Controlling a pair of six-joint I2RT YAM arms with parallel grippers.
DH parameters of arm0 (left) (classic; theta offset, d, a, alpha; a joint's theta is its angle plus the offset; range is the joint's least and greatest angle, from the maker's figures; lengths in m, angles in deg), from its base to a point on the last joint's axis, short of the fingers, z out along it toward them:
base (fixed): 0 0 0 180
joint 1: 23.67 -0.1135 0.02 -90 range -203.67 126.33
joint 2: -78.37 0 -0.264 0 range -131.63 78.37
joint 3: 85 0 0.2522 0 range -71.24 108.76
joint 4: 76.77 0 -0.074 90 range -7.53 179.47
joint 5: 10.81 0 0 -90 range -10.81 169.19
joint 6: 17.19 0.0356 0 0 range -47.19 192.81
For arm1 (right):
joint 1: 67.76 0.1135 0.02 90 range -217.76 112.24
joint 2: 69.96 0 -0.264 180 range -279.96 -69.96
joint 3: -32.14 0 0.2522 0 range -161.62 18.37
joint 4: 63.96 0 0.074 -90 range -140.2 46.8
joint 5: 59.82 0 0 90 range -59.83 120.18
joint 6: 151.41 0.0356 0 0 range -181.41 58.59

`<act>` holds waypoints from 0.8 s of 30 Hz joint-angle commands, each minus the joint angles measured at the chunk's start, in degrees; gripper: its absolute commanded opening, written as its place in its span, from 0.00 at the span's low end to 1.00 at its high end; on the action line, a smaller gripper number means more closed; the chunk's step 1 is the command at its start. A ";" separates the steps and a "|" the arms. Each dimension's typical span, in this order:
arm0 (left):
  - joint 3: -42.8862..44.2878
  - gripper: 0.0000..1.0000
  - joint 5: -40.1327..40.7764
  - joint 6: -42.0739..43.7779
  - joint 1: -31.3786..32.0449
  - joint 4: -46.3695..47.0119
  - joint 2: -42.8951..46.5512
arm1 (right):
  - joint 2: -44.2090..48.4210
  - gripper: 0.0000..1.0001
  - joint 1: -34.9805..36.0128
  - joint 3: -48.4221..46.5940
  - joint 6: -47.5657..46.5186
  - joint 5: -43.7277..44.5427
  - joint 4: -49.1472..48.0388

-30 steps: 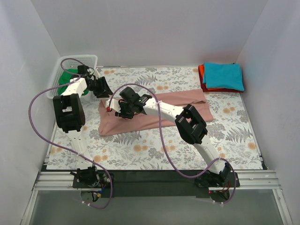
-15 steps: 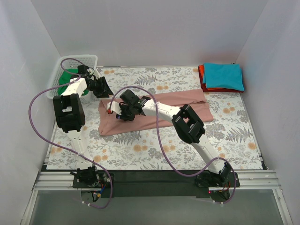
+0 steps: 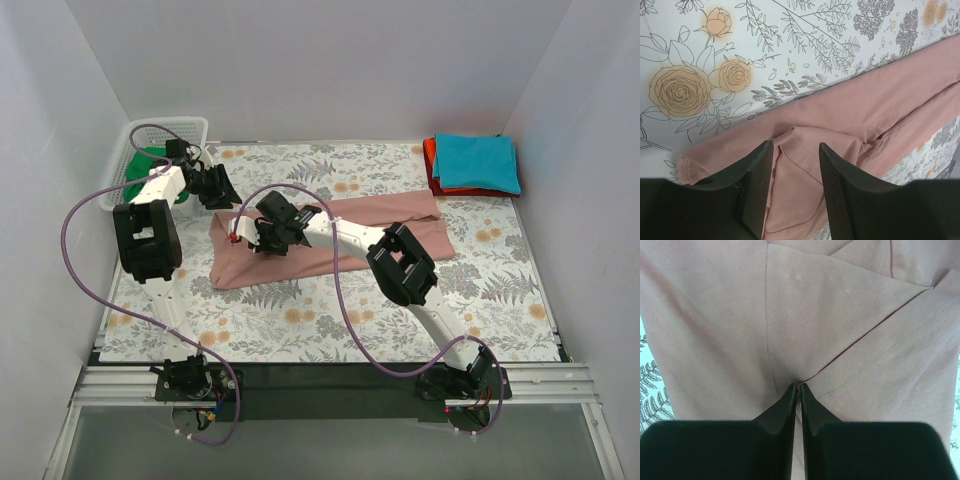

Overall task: Fold and stack the t-shirts
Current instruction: Fold the tshirt

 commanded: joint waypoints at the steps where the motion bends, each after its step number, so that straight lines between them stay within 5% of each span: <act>1: 1.03 0.41 0.26 0.69 0.00 -0.71 1.73 | 3.14 0.11 -0.89 -0.14 -0.19 0.82 0.77; 5: 1.12 0.40 0.44 1.04 0.00 -0.62 1.91 | 3.31 0.01 -1.42 -0.57 -0.54 1.17 0.86; 24: 0.15 0.38 4.83 2.98 2.37 -0.01 1.38 | 6.74 0.01 -2.21 -1.63 -0.54 -0.93 0.94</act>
